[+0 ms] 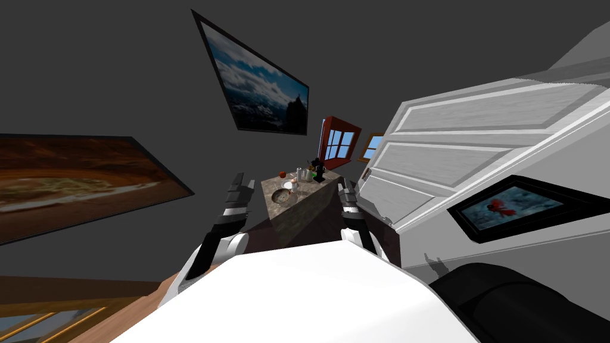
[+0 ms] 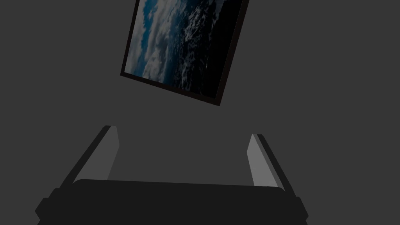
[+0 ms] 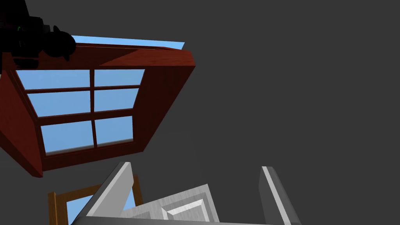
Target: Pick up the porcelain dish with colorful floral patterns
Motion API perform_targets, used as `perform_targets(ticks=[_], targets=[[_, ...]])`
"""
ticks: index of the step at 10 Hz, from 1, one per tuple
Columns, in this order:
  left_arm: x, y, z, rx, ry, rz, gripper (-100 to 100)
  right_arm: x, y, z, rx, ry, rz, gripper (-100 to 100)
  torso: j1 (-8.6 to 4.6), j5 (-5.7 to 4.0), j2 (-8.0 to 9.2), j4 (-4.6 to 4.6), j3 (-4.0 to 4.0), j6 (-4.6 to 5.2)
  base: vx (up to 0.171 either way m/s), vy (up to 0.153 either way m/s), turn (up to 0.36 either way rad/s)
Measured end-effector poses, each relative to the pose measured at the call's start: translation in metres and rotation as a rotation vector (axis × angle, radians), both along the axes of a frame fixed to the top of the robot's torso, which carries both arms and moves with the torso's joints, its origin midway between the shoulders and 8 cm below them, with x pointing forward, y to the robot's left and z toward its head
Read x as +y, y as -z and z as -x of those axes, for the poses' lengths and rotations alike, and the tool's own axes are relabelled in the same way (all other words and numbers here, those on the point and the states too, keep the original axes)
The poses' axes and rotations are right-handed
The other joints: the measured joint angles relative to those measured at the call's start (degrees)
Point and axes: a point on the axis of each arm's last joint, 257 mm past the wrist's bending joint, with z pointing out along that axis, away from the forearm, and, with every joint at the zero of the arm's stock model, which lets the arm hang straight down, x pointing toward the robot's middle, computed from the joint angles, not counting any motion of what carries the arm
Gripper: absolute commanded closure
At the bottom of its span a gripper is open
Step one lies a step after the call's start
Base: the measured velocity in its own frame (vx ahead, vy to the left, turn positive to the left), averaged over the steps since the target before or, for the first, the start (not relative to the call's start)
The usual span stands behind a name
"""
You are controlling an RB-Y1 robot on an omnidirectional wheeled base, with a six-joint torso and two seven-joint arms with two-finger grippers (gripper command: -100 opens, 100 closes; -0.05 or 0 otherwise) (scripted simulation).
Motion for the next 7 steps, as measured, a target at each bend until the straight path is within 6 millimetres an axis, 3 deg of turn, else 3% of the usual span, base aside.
perform_targets(ticks=[7], targets=[[-0.010, 0.005, -0.023, 0.101, 0.054, 0.054, -100, 0.000, 0.000, 0.000, 0.000, 0.000, 0.000, 0, 0.01, 0.00, -0.03, -0.01, -0.02, -0.01, -0.013, -0.064, -0.013]])
